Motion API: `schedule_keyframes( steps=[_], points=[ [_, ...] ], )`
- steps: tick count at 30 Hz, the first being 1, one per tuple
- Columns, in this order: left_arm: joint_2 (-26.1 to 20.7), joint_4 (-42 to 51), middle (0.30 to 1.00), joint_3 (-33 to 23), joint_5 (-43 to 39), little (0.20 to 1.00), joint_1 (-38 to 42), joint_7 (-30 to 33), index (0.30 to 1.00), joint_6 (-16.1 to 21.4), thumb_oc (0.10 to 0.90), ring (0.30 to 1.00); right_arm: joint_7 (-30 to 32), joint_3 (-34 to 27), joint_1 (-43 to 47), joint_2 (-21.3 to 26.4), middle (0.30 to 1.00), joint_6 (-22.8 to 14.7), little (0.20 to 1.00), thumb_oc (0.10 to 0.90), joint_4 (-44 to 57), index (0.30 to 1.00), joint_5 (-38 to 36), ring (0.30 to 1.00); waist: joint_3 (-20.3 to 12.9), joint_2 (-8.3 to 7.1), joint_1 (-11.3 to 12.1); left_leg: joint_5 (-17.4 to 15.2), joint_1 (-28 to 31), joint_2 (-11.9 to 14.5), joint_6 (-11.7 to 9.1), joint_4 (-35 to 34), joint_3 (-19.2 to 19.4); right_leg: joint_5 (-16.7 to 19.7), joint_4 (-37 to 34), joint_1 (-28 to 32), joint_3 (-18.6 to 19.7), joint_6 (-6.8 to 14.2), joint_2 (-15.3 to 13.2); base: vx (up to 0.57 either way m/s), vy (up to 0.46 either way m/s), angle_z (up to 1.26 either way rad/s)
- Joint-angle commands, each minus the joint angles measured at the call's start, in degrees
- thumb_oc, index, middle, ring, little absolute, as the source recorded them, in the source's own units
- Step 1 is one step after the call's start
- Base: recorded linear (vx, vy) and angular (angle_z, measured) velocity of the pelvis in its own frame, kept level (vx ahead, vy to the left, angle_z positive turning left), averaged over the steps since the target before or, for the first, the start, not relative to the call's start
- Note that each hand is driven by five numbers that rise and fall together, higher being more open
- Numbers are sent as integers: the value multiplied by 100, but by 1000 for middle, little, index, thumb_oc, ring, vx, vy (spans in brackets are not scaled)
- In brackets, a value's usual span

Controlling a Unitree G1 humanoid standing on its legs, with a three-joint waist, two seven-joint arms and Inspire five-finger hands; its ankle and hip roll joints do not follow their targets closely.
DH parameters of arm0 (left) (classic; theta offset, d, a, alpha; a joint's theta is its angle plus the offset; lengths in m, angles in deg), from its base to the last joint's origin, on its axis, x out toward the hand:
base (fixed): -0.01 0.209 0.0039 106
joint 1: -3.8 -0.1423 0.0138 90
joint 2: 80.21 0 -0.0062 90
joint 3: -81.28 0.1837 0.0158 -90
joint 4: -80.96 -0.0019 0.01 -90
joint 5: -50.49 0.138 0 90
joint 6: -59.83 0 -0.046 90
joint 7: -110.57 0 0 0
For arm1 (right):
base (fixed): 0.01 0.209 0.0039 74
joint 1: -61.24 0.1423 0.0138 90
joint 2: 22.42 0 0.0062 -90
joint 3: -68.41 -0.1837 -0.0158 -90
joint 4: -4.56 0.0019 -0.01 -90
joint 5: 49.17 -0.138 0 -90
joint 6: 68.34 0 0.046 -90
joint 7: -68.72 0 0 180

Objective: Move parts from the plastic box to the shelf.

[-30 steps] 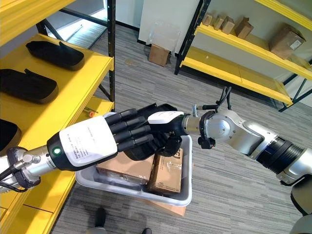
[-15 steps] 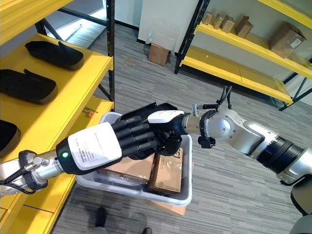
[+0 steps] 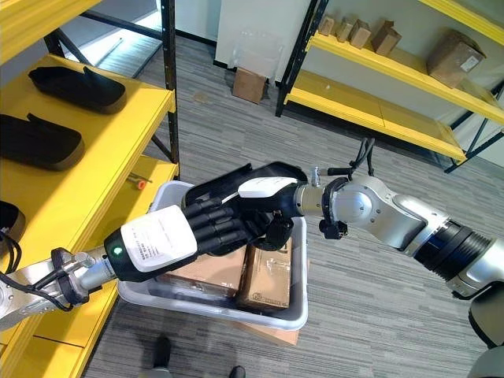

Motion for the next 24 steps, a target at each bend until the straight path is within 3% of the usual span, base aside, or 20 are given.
schedule_keyframes(
  steps=[1,19,21,24],
  points=[
    [215,-210,1000,-4,-175,1000,408,345,1000,-194,900,1000,514,-766,389,-168,300,-236,300,400,15,300,-411,300,-395,-119,-36,-634,516,151,-2,-31,-172,-83,309,94,100,209,54,0,0,0],
    [636,-566,1000,986,98,1000,1733,403,1000,-319,900,1000,586,-719,741,-699,300,-196,300,400,-72,300,-419,300,-476,-185,-218,-679,600,186,0,-38,-115,-121,339,101,186,186,85,2,-1,0],
    [651,-617,300,1088,125,300,1866,398,300,-332,400,300,577,-713,755,-753,300,-183,300,400,-85,300,-417,300,-484,-187,-221,-686,608,182,4,-38,-111,-123,345,102,190,184,89,0,0,0],
    [602,-653,300,1306,128,300,2074,320,300,-297,400,300,574,-680,825,-829,300,-173,300,400,-126,300,-423,300,-505,-187,-253,-699,630,185,6,-38,-97,-125,349,109,209,183,88,19,-1,-6]
  ],
)
